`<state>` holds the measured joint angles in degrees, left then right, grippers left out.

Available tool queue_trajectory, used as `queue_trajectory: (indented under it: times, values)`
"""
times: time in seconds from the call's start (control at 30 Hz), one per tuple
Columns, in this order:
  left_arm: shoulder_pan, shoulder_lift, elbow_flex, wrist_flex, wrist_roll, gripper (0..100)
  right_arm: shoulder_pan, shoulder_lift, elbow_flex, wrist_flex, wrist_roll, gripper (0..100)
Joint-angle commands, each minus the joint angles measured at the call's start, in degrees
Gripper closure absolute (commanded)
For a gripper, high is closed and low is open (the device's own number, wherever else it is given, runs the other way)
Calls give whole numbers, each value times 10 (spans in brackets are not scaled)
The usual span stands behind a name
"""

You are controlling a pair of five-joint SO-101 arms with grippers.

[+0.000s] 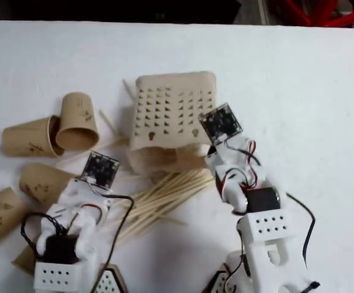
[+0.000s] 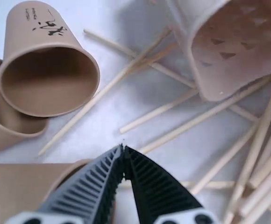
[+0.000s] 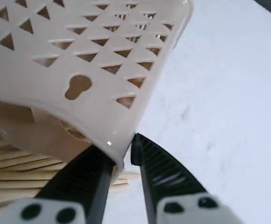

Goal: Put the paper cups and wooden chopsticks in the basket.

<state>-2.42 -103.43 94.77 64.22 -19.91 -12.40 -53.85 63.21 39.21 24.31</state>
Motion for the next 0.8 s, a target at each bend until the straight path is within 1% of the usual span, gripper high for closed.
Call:
queue_trajectory:
  times: [0.0, 0.07, 0.17, 0.27, 0.5, 0.77]
  values:
    - [3, -4, -5, -13, -4, 976, 6, -15, -82, 35, -4, 979]
    - [3, -4, -5, -13, -4, 976, 7, -7, -111, 51, -11, 979]
    - [3, -4, -5, -13, -4, 976, 19, 16, -158, 78, -48, 980]
    - [3, -4, -5, -12, -4, 976, 32, 56, -214, 114, -70, 980]
    - [3, -4, -5, -12, -4, 976, 39, 170, -352, 211, -92, 980]
    - [5, -4, 3, -14, -5, 976, 39, 230, -513, 355, -102, 980]
